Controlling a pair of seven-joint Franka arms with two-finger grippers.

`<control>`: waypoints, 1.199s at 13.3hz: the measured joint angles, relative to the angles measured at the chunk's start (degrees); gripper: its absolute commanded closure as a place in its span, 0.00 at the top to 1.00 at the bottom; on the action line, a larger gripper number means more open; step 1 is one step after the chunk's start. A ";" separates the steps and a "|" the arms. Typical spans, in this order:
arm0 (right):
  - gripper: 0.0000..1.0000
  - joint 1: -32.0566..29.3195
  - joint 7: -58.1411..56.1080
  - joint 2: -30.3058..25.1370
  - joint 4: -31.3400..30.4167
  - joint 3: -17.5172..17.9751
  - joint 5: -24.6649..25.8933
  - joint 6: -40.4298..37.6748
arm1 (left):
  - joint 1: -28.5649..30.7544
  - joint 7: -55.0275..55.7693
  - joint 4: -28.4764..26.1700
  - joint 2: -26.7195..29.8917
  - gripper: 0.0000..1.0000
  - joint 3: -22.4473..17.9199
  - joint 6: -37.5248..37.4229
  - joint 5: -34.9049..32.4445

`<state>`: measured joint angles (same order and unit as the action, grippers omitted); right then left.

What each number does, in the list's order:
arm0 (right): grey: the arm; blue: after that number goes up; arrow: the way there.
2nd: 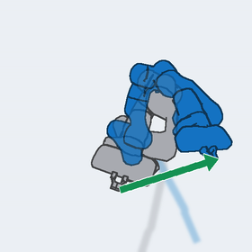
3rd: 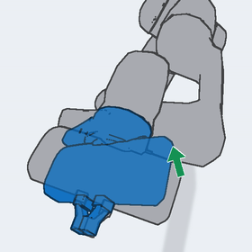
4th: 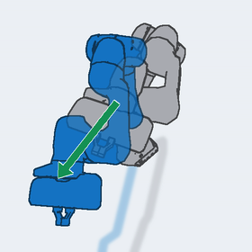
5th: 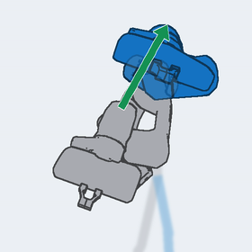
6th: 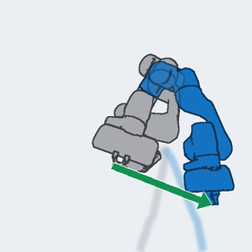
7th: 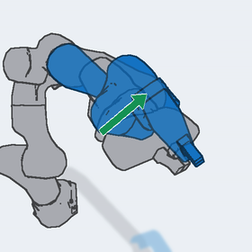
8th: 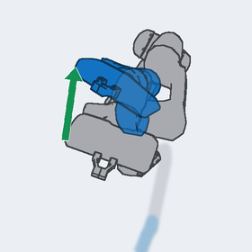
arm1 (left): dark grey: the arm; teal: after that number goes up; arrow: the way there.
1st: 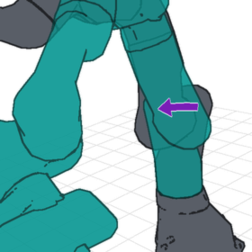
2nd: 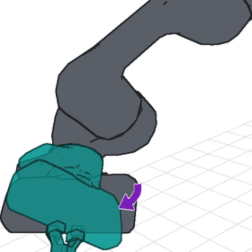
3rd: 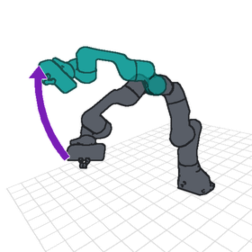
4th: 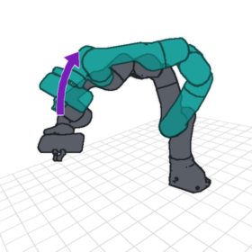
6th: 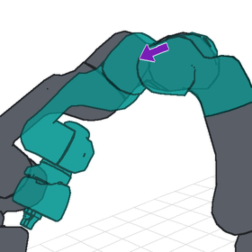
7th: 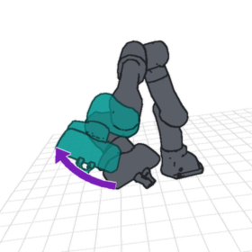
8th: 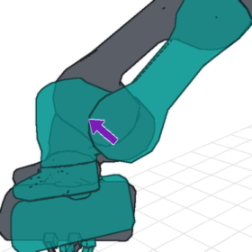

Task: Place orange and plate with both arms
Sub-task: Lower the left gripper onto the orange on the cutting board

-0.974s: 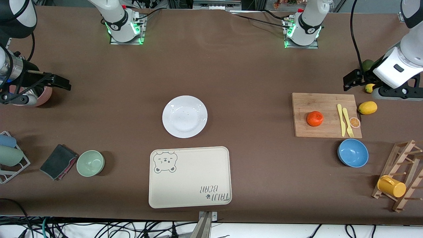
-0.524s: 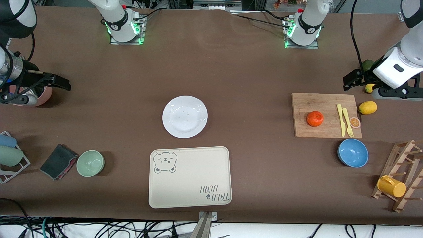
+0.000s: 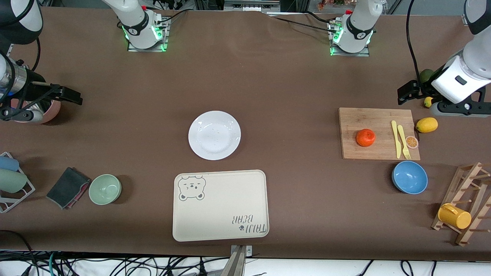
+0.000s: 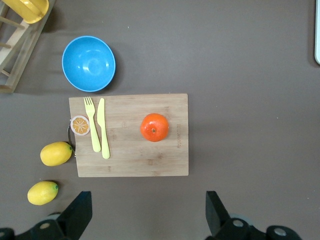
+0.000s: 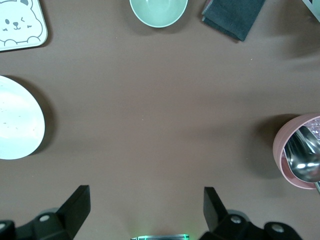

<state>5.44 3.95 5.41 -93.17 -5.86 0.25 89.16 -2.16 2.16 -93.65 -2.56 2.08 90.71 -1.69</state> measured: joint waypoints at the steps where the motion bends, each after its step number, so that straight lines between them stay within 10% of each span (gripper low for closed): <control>1: 1.00 0.00 0.00 0.00 0.00 0.00 0.00 0.00 | 0.01 0.00 -0.16 -0.60 1.00 0.00 -0.07 0.00; 16: 1.00 0.00 0.00 0.00 0.00 0.00 0.00 -0.53 | 1.05 -0.01 -6.13 -24.82 1.00 0.15 19.43 -5.58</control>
<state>5.44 3.95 5.41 -93.17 -5.86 0.25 88.63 -1.12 2.15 -99.79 -27.38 2.23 110.13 -7.27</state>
